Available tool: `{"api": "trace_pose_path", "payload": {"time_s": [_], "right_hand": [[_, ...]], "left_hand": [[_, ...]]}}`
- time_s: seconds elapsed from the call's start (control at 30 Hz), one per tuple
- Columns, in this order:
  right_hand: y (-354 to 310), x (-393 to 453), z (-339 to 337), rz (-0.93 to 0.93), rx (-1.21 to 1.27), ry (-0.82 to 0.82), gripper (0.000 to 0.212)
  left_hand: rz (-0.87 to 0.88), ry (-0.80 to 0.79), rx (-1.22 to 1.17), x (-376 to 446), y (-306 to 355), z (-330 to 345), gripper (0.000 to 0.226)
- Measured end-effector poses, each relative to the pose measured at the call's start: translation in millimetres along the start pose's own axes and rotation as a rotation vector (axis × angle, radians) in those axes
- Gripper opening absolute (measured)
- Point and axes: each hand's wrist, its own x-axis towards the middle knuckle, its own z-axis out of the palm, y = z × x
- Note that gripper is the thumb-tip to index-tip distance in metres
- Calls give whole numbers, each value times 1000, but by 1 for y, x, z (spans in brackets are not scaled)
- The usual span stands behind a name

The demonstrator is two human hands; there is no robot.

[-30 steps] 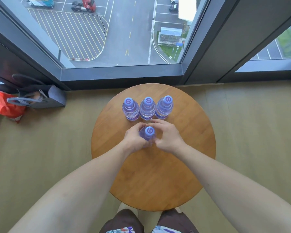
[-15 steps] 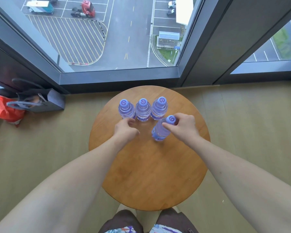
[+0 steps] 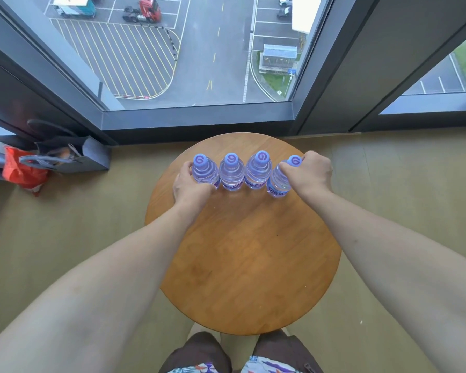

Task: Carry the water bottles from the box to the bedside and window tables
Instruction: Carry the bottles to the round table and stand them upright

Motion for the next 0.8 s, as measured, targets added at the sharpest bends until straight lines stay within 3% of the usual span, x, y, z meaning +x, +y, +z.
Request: {"api": "trace_pose_path", "payload": {"time_s": [0.8], "right_hand": [[-6, 0, 9, 19, 103, 74, 41]], "left_hand": [[35, -28, 25, 6, -2, -7, 90]]}}
